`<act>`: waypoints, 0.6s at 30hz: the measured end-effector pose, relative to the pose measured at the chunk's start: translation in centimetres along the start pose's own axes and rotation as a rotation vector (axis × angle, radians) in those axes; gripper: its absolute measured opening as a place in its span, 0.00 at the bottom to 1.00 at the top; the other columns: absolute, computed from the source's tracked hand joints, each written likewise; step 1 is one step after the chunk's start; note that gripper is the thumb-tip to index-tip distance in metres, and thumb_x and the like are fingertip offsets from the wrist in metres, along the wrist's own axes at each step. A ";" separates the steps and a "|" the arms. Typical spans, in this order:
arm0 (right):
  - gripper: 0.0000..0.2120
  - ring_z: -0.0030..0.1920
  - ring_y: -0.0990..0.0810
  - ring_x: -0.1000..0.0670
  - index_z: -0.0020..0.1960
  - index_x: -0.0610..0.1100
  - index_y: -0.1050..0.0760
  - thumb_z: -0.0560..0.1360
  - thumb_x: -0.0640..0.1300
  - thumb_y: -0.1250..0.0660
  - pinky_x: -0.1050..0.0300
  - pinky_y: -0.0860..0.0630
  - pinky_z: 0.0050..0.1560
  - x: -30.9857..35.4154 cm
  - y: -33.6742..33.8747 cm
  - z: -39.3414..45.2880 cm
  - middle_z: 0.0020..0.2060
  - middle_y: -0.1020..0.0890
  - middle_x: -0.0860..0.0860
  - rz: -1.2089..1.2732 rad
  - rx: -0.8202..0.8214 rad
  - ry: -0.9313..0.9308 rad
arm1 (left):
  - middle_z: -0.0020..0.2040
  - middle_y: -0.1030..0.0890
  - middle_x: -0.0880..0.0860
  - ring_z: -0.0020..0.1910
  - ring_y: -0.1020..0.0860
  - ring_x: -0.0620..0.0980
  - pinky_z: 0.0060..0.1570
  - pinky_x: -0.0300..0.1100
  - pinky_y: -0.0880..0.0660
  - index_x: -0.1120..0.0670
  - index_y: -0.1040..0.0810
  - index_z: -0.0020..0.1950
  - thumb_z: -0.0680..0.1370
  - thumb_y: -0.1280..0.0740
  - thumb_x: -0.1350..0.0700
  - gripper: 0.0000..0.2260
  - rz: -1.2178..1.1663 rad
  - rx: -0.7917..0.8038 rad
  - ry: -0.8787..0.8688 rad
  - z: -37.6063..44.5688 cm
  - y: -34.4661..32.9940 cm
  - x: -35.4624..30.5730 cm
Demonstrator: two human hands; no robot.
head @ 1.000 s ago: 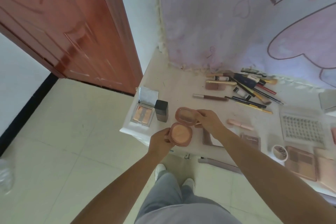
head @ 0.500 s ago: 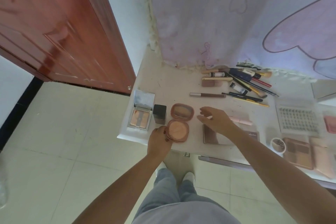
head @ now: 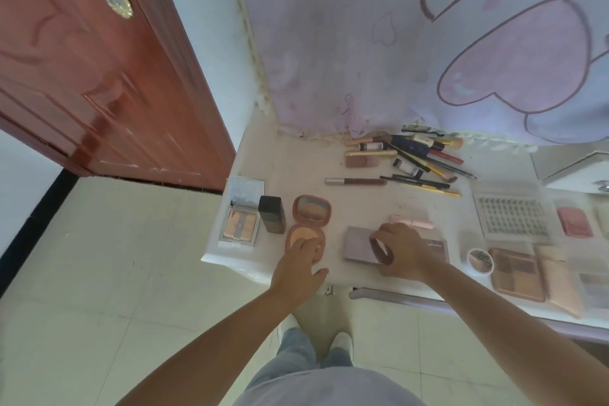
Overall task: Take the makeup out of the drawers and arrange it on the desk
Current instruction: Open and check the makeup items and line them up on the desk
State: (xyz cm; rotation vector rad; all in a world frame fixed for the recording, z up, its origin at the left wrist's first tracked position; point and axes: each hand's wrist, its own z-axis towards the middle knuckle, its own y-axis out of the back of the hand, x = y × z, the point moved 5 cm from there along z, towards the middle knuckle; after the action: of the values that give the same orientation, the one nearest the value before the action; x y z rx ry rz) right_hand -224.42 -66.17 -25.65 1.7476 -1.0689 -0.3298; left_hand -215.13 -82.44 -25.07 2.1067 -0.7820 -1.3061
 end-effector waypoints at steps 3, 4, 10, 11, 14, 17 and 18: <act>0.20 0.56 0.28 0.49 0.58 0.42 0.26 0.67 0.46 0.29 0.66 0.39 0.51 0.5 1.7 -0.7 0.53 0.24 0.48 0.227 -0.045 -0.001 | 0.51 0.32 0.49 0.51 0.30 0.48 0.47 0.34 0.31 0.56 0.35 0.66 0.71 0.28 0.54 0.27 -0.220 0.109 -0.041 1.2 0.4 -2.0; 0.19 0.55 0.28 0.50 0.57 0.42 0.25 0.67 0.45 0.29 0.67 0.37 0.51 0.6 2.7 -1.2 0.51 0.24 0.49 0.294 -0.080 -0.002 | 0.53 0.31 0.48 0.52 0.29 0.47 0.49 0.35 0.30 0.58 0.36 0.66 0.70 0.27 0.54 0.29 -0.259 0.169 -0.035 1.6 0.7 -2.7; 0.33 0.48 0.27 0.54 0.55 0.47 0.25 0.56 0.64 0.39 0.68 0.31 0.47 2.5 9.9 -4.4 0.47 0.25 0.56 0.475 -0.250 0.061 | 0.53 0.23 0.48 0.48 0.22 0.36 0.47 0.30 0.25 0.55 0.31 0.62 0.73 0.33 0.68 0.20 -0.575 0.298 -0.164 2.2 4.7 -6.8; 0.33 0.48 0.27 0.54 0.55 0.47 0.25 0.56 0.64 0.39 0.66 0.30 0.48 2.7 10.9 -4.8 0.47 0.25 0.55 0.481 -0.281 0.074 | 0.50 0.22 0.46 0.44 0.21 0.33 0.44 0.30 0.24 0.53 0.29 0.59 0.72 0.34 0.70 0.19 -0.631 0.267 -0.191 2.0 5.9 -7.7; 0.30 0.49 0.27 0.55 0.57 0.45 0.24 0.59 0.59 0.32 0.70 0.30 0.49 3.2 13.3 -6.3 0.49 0.24 0.54 0.523 -0.357 0.083 | 0.44 0.20 0.43 0.36 0.20 0.31 0.36 0.27 0.24 0.48 0.28 0.48 0.69 0.35 0.76 0.23 -0.750 0.181 -0.225 1.7 8.6 -9.9; 0.21 0.51 0.28 0.56 0.56 0.45 0.23 0.64 0.45 0.24 0.79 0.32 0.44 2.8 14.1 -6.9 0.51 0.25 0.55 0.623 -0.386 0.028 | 0.36 0.17 0.38 0.36 0.20 0.31 0.36 0.27 0.24 0.46 0.27 0.45 0.67 0.34 0.78 0.25 -0.758 0.141 -0.284 1.5 9.8 -11.0; 0.20 0.52 0.28 0.57 0.56 0.46 0.22 0.64 0.42 0.24 0.81 0.33 0.43 2.6 14.1 -7.0 0.51 0.26 0.56 0.647 -0.384 0.014 | 0.36 0.18 0.37 0.37 0.20 0.32 0.36 0.27 0.24 0.46 0.27 0.45 0.67 0.33 0.78 0.25 -0.756 0.134 -0.292 1.4 10.0 -11.1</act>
State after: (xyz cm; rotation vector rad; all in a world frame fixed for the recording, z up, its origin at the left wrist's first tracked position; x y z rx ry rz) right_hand -225.54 -65.17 -9.77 0.9981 -1.3887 -0.1020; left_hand -222.33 -81.59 -11.95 2.4609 -0.1541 -2.0245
